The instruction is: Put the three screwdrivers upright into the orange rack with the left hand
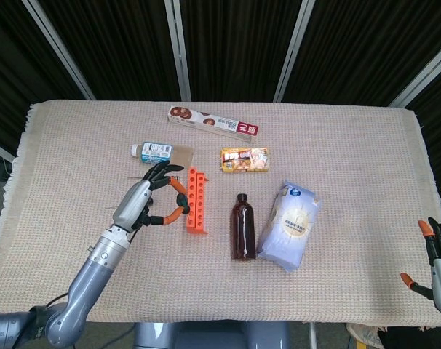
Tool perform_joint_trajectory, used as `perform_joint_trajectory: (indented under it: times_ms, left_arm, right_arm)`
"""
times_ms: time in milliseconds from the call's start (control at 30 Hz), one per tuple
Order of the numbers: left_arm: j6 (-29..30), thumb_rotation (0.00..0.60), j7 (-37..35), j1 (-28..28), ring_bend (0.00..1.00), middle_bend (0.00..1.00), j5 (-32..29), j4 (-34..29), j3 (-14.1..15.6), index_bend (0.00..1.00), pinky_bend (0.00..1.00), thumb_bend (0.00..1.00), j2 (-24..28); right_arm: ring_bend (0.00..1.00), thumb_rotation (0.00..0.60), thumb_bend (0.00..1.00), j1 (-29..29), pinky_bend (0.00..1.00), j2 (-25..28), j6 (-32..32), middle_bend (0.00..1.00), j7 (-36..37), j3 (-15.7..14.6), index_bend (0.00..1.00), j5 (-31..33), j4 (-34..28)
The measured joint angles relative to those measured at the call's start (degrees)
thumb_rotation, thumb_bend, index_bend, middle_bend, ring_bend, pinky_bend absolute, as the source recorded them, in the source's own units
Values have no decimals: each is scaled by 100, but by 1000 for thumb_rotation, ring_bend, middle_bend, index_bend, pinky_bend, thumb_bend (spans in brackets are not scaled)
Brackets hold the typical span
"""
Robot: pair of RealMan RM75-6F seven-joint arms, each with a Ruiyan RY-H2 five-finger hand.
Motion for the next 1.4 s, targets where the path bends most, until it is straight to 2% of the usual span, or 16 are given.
perform_joint_trajectory:
  times_ms: [467, 733, 1000, 1400]
  left_arm:
    - [32, 600, 62, -43, 0, 136, -48, 231, 137, 679, 0, 413, -175]
    - [43, 600, 10, 0, 0, 137, -36, 565, 331, 672, 0, 414, -429]
    - [87, 600, 52, 54, 0, 136, 177, 906, 572, 666, 0, 413, -774]
    - [235, 600, 194, 147, 0, 132, 388, 1194, 682, 636, 0, 413, -1030]
  right_arm:
    - [0, 600, 0, 6, 0, -12, -27, 0, -23, -1, 0, 20, -3]
    - [0, 600, 0, 27, 0, -19, -73, 0, -33, 3, 0, 39, 4]
    - [0, 600, 0, 38, 0, -20, -100, 0, -61, 9, 0, 66, -15]
    - [0, 600, 0, 52, 0, -20, -163, 0, -73, 5, 0, 103, -24]
